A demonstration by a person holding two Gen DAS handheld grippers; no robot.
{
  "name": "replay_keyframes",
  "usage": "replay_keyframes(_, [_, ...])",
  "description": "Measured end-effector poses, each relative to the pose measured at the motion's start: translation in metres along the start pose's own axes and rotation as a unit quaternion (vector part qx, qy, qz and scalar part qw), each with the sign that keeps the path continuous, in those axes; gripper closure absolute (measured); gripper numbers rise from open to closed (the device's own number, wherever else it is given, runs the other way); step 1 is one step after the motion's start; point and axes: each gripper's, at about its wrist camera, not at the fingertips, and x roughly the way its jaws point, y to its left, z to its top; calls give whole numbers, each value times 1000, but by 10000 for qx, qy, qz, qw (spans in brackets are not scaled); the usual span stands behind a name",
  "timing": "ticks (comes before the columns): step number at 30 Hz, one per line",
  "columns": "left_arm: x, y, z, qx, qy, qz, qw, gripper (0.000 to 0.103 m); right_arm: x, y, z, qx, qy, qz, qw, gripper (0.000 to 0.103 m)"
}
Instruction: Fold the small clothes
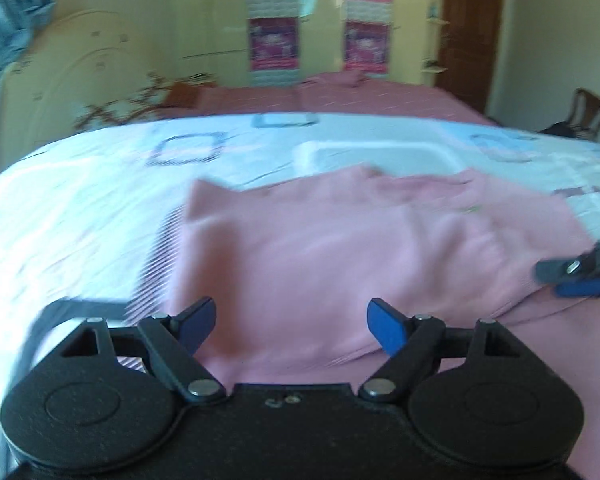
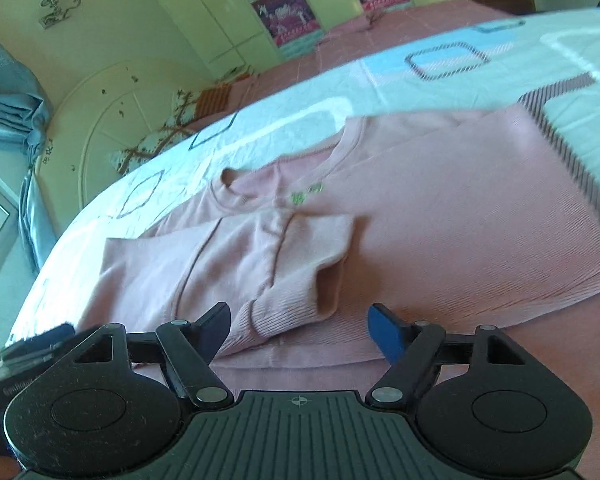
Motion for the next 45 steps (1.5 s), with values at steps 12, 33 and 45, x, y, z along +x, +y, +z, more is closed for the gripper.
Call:
replay_keyframes(12, [31, 29, -20, -90, 15, 943, 9955, 43, 11, 34, 14, -400, -313, -94, 9987, 92])
replay_keyframes(33, [-6, 52, -21, -481, -57, 283, 9984, 30, -47, -30, 1, -624, -354, -1107, 9913, 86])
replay_keyframes(45, [64, 29, 44, -841, -19, -242, 9962, 33, 8, -38, 35, -208, -195, -989, 9947, 75])
